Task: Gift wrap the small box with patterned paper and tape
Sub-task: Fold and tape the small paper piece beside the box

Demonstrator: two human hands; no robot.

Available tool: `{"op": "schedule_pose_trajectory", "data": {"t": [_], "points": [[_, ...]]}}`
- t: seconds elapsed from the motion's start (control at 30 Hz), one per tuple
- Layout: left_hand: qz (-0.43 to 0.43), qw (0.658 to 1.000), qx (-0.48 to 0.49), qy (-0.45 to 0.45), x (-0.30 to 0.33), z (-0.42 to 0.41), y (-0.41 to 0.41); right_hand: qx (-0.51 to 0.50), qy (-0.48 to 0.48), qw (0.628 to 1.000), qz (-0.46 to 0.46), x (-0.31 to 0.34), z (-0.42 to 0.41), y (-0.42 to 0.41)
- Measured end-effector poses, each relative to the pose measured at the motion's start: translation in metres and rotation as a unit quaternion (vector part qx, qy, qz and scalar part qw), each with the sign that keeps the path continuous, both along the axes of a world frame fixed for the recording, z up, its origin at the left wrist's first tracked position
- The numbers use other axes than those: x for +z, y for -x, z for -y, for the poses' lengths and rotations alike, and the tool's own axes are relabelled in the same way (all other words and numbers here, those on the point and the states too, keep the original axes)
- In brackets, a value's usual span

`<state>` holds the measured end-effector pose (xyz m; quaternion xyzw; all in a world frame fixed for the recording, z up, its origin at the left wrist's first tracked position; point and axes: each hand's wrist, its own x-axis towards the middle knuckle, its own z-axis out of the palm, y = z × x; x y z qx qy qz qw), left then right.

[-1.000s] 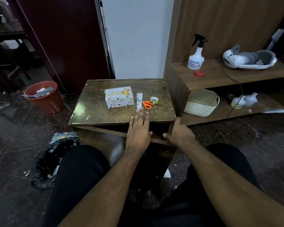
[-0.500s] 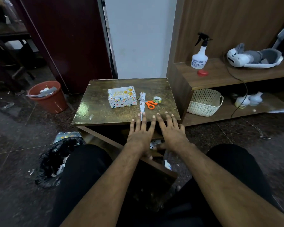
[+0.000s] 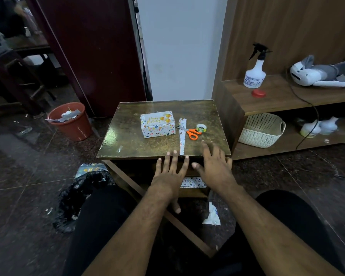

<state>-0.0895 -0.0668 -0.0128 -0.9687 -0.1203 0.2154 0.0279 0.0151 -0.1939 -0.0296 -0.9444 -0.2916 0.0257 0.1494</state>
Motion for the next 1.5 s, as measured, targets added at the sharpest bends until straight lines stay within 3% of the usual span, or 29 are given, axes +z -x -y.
{"op": "schedule_pose_trajectory", "data": {"t": [0.17,0.37,0.57,0.8,1.0,1.1,1.23,1.33,1.43,1.5], "points": [[0.173,0.982,0.012,0.068,0.012,-0.008,-0.023,-0.025,-0.018,0.998,0.046,-0.005,-0.009,-0.015],[0.228,0.967,0.036,0.103,0.013,-0.009,-0.052,0.017,-0.121,0.992,0.028,-0.004,-0.028,-0.051],[0.366,0.920,0.078,0.114,0.017,-0.012,-0.085,-0.041,-0.089,0.995,0.022,0.001,-0.043,-0.089],[0.394,0.911,0.110,0.058,-0.004,-0.025,-0.108,-0.064,-0.120,0.991,-0.010,-0.004,-0.045,-0.109],[0.384,0.922,0.050,-0.001,-0.023,-0.025,-0.127,-0.052,-0.193,0.980,0.011,-0.010,-0.042,-0.105],[0.391,0.919,0.048,-0.010,-0.031,-0.026,-0.130,-0.033,-0.170,0.985,0.023,-0.012,-0.042,-0.104],[0.421,0.904,-0.037,-0.061,-0.036,-0.029,-0.127,-0.022,-0.186,0.982,0.030,-0.010,-0.041,-0.100],[0.443,0.886,-0.094,-0.094,-0.030,-0.026,-0.120,-0.011,-0.260,0.966,-0.005,-0.012,-0.038,-0.098],[0.464,0.870,-0.127,-0.108,-0.023,-0.019,-0.111,-0.011,-0.384,0.921,-0.060,-0.015,-0.031,-0.098],[0.469,0.866,-0.136,-0.107,-0.019,-0.016,-0.105,-0.016,-0.416,0.905,-0.090,-0.012,-0.023,-0.092]]}}
